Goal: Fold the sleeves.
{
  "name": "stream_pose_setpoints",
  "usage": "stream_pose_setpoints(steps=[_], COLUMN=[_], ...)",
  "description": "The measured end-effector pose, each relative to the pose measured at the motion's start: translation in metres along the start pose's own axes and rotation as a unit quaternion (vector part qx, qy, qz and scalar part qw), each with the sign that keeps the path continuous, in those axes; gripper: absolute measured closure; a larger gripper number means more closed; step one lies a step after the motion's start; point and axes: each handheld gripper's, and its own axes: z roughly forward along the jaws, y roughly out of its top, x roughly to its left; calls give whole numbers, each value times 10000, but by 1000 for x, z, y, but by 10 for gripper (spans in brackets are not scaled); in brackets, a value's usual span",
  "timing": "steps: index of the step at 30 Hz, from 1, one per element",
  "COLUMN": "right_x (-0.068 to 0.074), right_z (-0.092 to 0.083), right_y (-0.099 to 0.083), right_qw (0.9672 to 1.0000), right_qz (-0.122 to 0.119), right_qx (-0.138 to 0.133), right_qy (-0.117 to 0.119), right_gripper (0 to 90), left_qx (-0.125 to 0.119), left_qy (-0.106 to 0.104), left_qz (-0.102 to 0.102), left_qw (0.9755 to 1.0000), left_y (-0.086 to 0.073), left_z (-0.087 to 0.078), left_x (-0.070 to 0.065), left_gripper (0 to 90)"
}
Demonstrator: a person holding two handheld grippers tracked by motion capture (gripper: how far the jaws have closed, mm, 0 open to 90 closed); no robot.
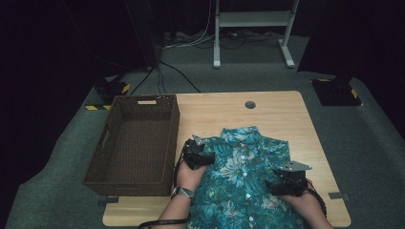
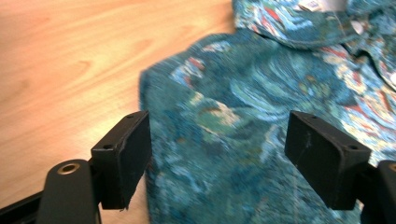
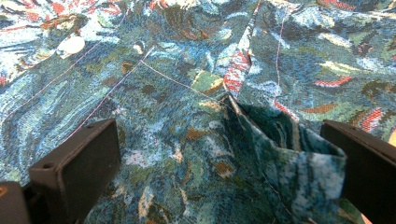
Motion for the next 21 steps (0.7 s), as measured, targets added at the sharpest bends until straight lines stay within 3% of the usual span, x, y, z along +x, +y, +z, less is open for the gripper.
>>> stream_pose_setpoints(steps=[11, 18, 21], right_x=[0, 0, 0], right_z=[0, 0, -2], right_y=[0, 0, 0], right_qw=[10000, 10000, 9999], right_qz=[-16, -15, -67], right_qx=[3, -3, -47], right_qy=[25, 28, 76], right_gripper=[4, 6, 78], left_qx=[8, -13, -17], left_qy=[128, 87, 87], left_qz=[-333, -346, -347], left_qw=[9994, 9994, 9994], left_y=[4, 3, 4], left_z=[19, 26, 27], left_x=[16, 16, 15], left_gripper=[365, 481, 465])
